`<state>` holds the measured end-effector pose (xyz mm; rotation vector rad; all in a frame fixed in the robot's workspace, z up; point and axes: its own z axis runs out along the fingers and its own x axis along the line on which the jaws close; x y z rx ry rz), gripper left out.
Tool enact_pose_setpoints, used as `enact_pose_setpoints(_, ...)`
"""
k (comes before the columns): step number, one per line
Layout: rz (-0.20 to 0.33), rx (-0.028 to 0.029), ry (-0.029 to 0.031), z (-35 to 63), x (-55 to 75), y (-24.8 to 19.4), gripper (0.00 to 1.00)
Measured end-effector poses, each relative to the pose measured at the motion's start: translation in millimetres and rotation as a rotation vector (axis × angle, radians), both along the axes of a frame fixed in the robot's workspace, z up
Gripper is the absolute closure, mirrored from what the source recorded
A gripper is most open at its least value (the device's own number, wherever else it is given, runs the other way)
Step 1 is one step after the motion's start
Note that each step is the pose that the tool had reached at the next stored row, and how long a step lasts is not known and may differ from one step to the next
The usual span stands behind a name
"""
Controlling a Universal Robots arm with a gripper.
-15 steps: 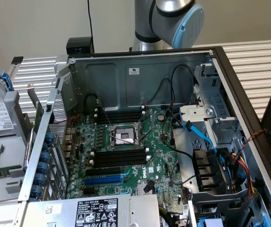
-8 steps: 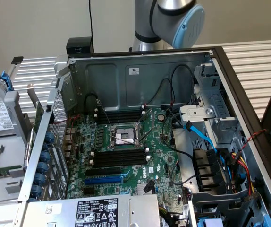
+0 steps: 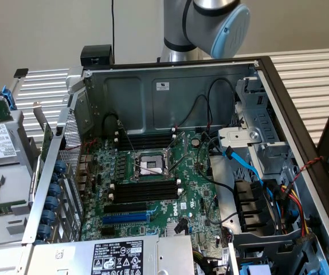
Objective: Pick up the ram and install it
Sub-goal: 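Pick up the ram and move it above insertion slot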
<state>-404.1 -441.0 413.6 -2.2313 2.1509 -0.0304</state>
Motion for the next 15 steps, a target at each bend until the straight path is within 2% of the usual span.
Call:
enact_pose_setpoints(3, 0.0, 0.0, 0.0, 0.0, 9.8, 0.1, 0.88)
enact_pose_setpoints(15, 0.0, -0.0001, -0.0001, 0.0, 64.4, 0.1, 0.88)
